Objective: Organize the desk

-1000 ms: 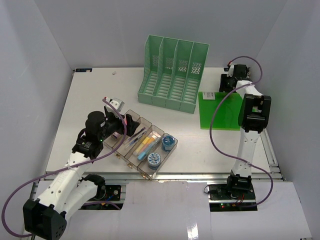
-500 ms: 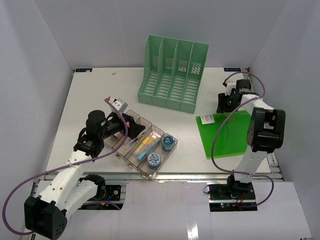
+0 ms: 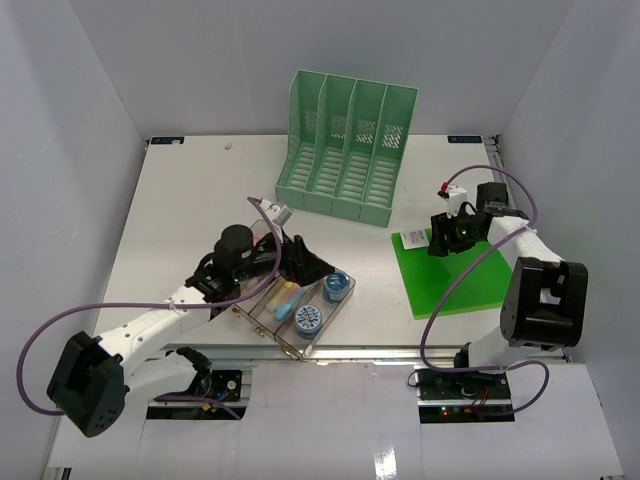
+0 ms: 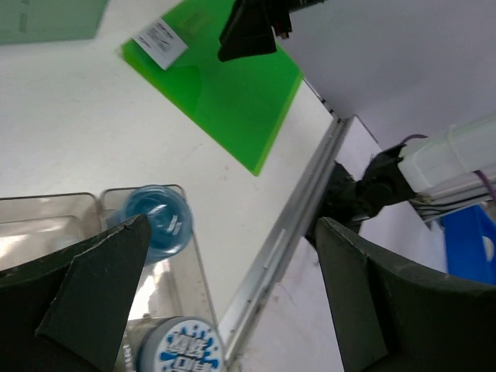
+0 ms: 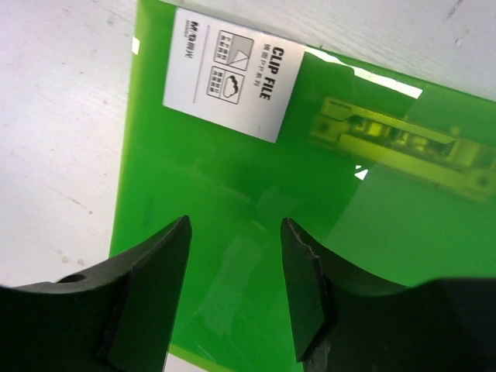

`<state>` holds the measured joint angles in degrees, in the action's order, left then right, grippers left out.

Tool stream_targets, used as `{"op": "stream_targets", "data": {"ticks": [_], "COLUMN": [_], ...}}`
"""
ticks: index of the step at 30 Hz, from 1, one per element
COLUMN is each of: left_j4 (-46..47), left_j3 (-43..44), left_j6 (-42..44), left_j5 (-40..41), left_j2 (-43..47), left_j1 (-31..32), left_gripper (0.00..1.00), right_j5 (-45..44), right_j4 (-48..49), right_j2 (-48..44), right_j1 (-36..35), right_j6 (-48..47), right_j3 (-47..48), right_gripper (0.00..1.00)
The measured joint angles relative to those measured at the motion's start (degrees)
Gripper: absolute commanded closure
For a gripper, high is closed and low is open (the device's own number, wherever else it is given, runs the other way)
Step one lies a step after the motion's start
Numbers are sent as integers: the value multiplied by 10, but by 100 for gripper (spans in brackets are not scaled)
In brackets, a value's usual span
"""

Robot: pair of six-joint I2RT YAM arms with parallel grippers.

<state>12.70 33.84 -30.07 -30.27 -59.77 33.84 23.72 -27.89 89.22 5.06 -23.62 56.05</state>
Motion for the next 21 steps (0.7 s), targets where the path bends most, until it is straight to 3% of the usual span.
{"op": "stream_targets", "data": {"ticks": [9, 13, 21], "left_j4": [86, 89, 33], "left_j3": [124, 226, 430], "left_j6": [-161, -231, -270], "left_j5": [199, 273, 329], "left_j2": [-207, -345, -558], "left_j1": [169, 193, 197], "left_gripper": [3, 5, 10], "right_j5": [46, 86, 184], "right_j4": [23, 41, 35], "right_j2": [-62, -62, -41], "right_j1": [12, 75, 223], "right_j6": [10, 30, -6], "right_j3": [17, 19, 27], "right_gripper": [26, 17, 15]}}
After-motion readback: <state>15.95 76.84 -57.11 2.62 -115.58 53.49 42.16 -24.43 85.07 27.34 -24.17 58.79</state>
